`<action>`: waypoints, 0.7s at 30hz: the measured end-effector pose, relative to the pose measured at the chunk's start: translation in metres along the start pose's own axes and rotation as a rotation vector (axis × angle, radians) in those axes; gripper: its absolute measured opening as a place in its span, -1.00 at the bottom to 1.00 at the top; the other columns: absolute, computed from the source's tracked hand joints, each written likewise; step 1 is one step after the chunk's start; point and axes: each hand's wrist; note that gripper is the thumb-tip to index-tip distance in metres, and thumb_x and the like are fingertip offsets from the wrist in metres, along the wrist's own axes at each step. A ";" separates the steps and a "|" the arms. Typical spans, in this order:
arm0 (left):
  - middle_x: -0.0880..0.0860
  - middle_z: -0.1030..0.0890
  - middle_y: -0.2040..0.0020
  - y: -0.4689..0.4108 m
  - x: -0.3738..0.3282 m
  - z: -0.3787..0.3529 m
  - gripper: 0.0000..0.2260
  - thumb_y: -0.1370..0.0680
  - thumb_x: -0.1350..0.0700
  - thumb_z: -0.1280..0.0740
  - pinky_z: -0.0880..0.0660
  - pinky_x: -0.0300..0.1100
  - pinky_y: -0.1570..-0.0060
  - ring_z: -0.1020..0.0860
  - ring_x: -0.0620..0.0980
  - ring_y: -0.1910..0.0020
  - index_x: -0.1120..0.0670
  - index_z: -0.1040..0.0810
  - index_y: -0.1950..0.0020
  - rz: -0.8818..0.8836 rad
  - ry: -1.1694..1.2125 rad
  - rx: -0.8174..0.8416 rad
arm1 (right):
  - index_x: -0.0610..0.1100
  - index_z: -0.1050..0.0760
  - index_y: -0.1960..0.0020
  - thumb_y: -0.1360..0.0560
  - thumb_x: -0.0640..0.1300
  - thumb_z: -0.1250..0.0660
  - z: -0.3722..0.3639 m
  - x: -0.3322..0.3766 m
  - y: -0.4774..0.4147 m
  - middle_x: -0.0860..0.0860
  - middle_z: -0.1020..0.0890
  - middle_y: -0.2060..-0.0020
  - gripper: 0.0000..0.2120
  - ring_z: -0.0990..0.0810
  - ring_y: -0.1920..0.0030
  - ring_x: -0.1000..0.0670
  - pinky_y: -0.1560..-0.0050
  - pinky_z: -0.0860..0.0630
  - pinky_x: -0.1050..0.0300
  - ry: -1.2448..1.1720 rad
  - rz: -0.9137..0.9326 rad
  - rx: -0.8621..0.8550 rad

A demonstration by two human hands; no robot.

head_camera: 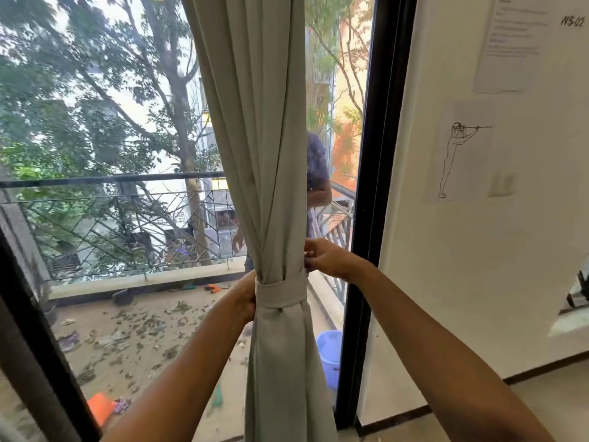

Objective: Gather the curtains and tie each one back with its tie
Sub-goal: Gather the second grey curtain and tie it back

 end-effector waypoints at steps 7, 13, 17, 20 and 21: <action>0.09 -0.69 -0.06 0.006 0.017 0.000 -0.62 -0.60 -0.16 -0.15 -0.59 -0.15 0.13 -0.64 0.05 0.01 0.09 -0.58 -0.10 -0.330 0.038 -0.117 | -0.14 -0.56 0.11 -0.50 -0.18 -0.36 0.007 -0.007 0.009 0.07 -0.59 0.31 -0.97 -0.52 0.28 0.13 0.13 -0.48 0.11 0.317 0.062 -0.216; -0.15 -0.49 -0.22 0.018 0.037 -0.002 -0.12 -0.15 -0.34 -0.48 -0.48 -0.30 -0.10 -0.51 -0.20 -0.13 -0.08 -0.24 -0.36 -0.758 -0.667 -0.354 | -0.19 -0.52 0.08 -0.48 -0.19 -0.26 -0.003 -0.001 0.027 -0.12 -0.68 0.21 -0.91 -0.66 0.18 -0.12 0.11 -0.58 -0.13 0.370 0.064 -0.255; -0.23 -0.47 -0.10 0.008 0.035 -0.009 -0.30 -0.22 -0.22 -0.58 -0.42 -0.35 0.01 -0.51 -0.16 -0.07 -0.29 -0.25 -0.20 -0.822 -0.693 -0.593 | -0.18 -0.51 0.07 -0.48 -0.18 -0.27 -0.005 0.001 0.036 -0.16 -0.66 0.19 -0.92 -0.64 0.15 -0.20 0.10 -0.55 -0.17 0.407 0.095 -0.271; -0.14 -0.53 -0.11 0.001 0.033 -0.001 -0.41 -0.30 -0.12 -0.58 -0.43 -0.33 0.01 -0.53 -0.11 -0.06 -0.15 -0.38 -0.23 -0.863 -0.690 -0.638 | -0.23 -0.51 0.04 -0.53 -0.19 -0.30 0.006 -0.002 0.046 -0.15 -0.66 0.24 -0.90 -0.67 0.24 -0.13 0.20 -0.61 -0.12 0.320 0.069 -0.282; -0.13 -0.55 -0.10 -0.001 0.033 0.001 -0.44 -0.31 -0.10 -0.58 -0.44 -0.33 0.02 -0.54 -0.12 -0.04 -0.13 -0.41 -0.22 -0.870 -0.693 -0.634 | -0.24 -0.51 0.04 -0.54 -0.20 -0.29 0.010 -0.005 0.050 -0.14 -0.66 0.27 -0.90 -0.68 0.28 -0.11 0.24 -0.62 -0.09 0.264 0.051 -0.277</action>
Point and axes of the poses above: each hand's wrist, its own y-axis away from the middle knuckle, its own z-axis out of the back of the hand, x = y × z
